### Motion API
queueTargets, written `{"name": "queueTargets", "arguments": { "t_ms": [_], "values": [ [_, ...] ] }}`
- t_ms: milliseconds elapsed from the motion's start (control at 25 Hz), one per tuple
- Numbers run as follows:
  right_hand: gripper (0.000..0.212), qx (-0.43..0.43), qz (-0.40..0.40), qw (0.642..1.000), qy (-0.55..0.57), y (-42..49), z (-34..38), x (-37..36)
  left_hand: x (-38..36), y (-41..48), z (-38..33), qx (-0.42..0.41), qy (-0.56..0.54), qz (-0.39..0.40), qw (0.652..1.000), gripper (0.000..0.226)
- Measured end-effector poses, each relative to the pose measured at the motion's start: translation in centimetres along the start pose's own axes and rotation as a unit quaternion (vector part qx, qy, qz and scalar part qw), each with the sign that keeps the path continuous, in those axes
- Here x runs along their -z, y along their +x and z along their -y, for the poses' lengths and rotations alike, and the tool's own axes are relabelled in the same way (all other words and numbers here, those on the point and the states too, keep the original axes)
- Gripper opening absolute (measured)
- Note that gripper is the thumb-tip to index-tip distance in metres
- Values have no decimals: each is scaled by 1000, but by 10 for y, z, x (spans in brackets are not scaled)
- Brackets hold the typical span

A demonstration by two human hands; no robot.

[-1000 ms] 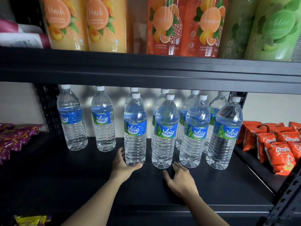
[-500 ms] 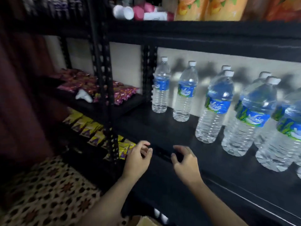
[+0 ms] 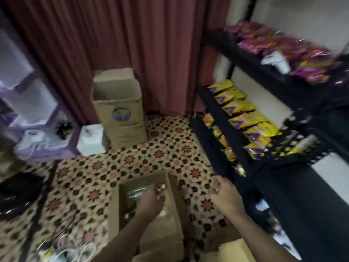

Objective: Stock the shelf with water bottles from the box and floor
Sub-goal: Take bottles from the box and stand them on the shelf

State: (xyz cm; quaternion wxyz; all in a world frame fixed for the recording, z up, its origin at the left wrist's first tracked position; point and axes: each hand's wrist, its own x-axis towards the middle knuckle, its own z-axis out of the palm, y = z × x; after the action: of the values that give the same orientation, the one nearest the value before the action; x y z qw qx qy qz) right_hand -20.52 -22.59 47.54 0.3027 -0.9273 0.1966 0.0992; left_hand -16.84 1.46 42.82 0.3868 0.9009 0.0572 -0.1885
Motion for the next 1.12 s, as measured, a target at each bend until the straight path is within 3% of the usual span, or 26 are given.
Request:
{"name": "queueTargets", "arguments": {
  "t_ms": [280, 560, 720, 920, 1120],
  "values": [
    [48, -41, 211, 976, -44, 57, 28, -142, 21, 35, 160, 154, 28, 20, 987, 30],
    [45, -54, 271, 959, -59, 149, 2, -265, -66, 102, 255, 310, -64, 33, 948, 49],
    [44, -11, 286, 955, -82, 219, -29, -348, -136, 164, 294, 400, -208, -29, 892, 72],
    [48, 12, 299, 950, -85, 295, -75, -454, -238, 265, 354, 469, -280, -32, 837, 94],
    [44, 48, 298, 947, -109, 338, -112, -524, -299, 325, 391, 520, -465, -54, 714, 87]
  ]
}}
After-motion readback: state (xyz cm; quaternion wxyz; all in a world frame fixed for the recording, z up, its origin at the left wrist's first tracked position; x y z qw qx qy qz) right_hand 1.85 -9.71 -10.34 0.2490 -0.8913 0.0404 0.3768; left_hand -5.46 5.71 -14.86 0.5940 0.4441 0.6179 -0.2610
